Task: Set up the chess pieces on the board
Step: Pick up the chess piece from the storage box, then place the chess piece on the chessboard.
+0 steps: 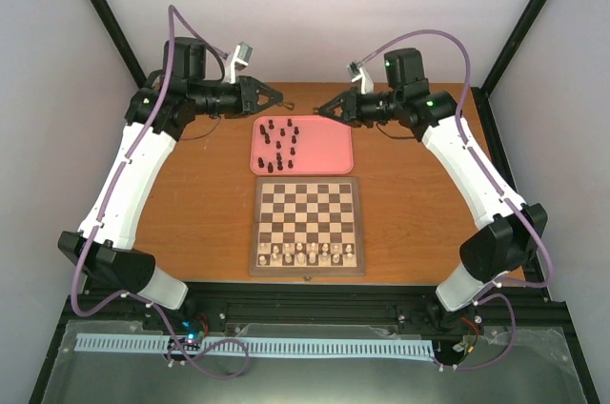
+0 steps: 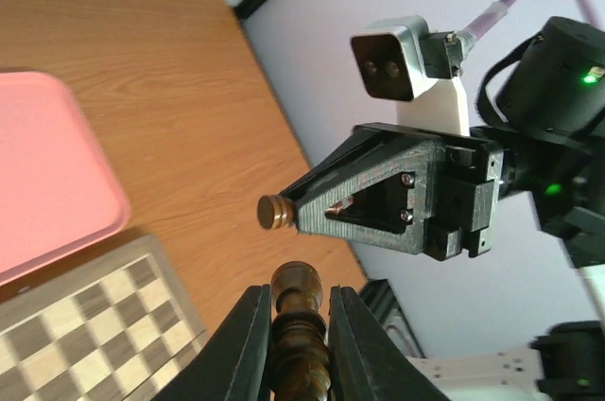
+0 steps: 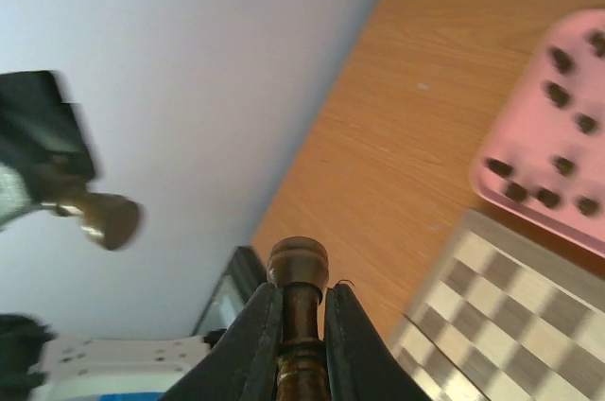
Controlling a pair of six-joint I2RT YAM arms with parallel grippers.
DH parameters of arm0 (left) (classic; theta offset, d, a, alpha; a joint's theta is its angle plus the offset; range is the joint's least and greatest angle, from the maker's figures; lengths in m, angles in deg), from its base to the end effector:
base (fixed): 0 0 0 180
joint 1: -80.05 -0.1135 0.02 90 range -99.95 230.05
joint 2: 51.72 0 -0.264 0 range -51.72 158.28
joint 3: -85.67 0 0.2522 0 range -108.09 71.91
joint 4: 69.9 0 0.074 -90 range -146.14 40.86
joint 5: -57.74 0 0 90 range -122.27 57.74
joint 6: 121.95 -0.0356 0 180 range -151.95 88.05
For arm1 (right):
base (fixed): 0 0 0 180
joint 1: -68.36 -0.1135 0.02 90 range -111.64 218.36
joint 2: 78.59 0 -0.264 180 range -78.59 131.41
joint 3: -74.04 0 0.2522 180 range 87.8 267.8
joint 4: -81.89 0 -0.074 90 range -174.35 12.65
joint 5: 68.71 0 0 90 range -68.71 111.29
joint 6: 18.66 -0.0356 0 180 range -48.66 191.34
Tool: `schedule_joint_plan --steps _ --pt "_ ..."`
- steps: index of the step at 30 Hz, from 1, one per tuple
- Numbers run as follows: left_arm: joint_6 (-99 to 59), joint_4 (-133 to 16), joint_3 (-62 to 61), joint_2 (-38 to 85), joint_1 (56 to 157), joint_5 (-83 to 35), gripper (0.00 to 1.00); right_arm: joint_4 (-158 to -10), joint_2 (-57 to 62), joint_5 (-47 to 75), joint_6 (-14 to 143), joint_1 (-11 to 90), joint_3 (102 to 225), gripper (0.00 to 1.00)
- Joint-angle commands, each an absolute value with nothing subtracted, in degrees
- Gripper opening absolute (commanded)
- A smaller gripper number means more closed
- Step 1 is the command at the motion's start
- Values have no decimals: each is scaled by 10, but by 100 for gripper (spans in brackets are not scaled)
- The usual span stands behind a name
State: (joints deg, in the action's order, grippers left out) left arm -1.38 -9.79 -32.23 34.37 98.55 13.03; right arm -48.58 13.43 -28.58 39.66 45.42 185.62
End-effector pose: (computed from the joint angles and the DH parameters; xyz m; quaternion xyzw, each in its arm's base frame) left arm 0.2798 -0.1203 0.4629 0.1130 0.8087 -0.4972 0.2933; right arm 0.3126 0.1618 0.4133 -0.1504 0.7990 0.5325 0.2356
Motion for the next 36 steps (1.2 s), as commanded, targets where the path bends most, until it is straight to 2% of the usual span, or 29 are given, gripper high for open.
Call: schedule_joint_plan --steps 1,6,10,17,25,36 --pt "-83 8 -342 345 989 18 1 -327 150 -148 477 444 1862 3" --pt "-117 52 -295 329 989 -76 1 -239 169 17 510 373 1841 3" --pt "-132 64 -260 318 989 -124 1 -226 188 87 486 317 1822 3" --pt "-144 65 -208 299 989 -184 1 -179 245 196 446 255 1856 3" --pt "-157 61 -143 269 989 -208 1 -167 304 217 416 220 1871 3" --pt "-172 66 -145 256 989 -195 1 -149 406 284 440 222 1949 3"
